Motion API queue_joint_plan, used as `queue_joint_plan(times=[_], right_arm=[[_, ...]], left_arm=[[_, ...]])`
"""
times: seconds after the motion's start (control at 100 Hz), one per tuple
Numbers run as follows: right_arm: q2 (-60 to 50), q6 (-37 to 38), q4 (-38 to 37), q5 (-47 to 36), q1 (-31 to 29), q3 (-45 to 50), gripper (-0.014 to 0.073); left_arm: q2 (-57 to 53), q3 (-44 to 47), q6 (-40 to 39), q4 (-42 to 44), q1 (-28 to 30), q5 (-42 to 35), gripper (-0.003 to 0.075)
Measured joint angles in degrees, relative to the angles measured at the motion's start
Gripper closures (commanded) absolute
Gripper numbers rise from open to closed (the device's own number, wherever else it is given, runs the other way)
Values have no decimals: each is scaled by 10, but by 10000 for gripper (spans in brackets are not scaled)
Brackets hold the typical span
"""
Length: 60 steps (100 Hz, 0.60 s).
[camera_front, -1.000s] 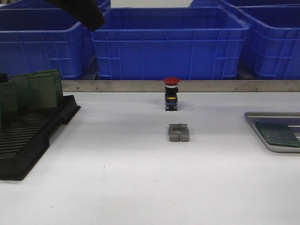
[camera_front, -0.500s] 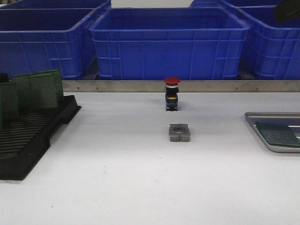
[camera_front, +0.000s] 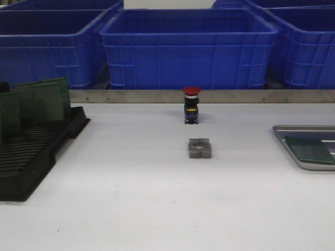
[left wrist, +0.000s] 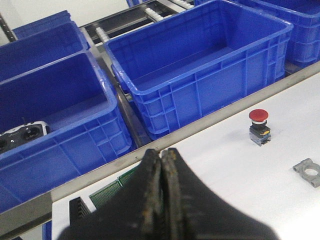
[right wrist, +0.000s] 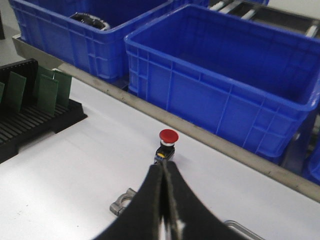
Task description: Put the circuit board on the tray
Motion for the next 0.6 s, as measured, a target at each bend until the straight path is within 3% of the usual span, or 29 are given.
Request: queue_joint_plan(times=[0.32,0.6], right_arm=[[-232,-13,5,-5,0,115,701],[-306,-13,5,-5,0,150,701]], left_arm=[[-249,200,0,-40,0,-61,741],[-384,254,0,-44,0,-66,741]])
